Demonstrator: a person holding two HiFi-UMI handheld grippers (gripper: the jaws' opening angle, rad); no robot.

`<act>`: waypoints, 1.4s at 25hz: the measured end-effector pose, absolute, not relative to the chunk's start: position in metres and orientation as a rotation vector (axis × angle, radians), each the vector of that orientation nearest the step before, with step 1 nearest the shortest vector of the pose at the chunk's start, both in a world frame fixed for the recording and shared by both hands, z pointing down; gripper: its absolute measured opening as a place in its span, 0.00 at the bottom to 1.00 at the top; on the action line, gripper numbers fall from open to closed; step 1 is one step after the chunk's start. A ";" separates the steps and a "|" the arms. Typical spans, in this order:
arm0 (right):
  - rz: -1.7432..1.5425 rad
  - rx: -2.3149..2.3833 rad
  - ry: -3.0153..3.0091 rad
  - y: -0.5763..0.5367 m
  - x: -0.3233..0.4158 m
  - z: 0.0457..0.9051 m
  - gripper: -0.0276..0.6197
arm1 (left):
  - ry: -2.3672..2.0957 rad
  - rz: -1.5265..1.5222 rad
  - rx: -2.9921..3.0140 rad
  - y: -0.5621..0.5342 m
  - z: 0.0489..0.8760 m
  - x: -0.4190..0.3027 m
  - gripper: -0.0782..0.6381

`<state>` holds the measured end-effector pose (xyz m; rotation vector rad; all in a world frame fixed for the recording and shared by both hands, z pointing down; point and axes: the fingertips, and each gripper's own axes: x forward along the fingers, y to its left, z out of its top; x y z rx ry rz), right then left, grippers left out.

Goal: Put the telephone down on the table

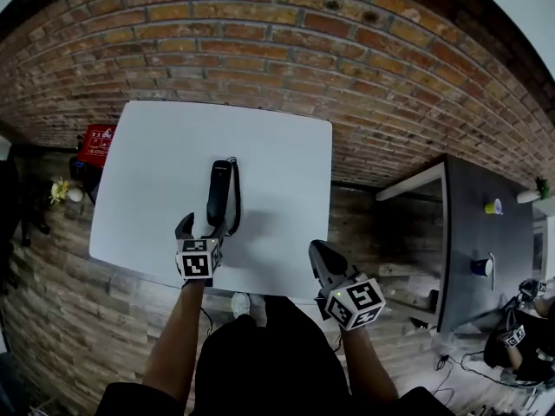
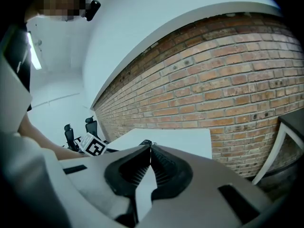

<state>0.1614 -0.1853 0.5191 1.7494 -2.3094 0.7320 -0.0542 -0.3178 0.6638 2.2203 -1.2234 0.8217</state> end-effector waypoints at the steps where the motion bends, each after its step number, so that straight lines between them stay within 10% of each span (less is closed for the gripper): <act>1: 0.721 1.765 -2.311 -0.182 0.159 0.516 0.08 | -1.216 0.798 2.238 -0.312 0.655 -0.057 0.62; 7: 0.652 1.820 -2.350 -0.170 0.137 0.497 0.08 | -1.185 0.658 2.340 -0.284 0.601 -0.074 0.59; 20: 0.539 1.833 -2.453 -0.130 0.081 0.461 0.08 | -1.116 0.400 2.525 -0.216 0.508 -0.093 0.18; 35: 0.507 1.737 -2.548 -0.119 0.096 0.438 0.08 | -1.236 0.345 2.520 -0.179 0.469 -0.111 0.13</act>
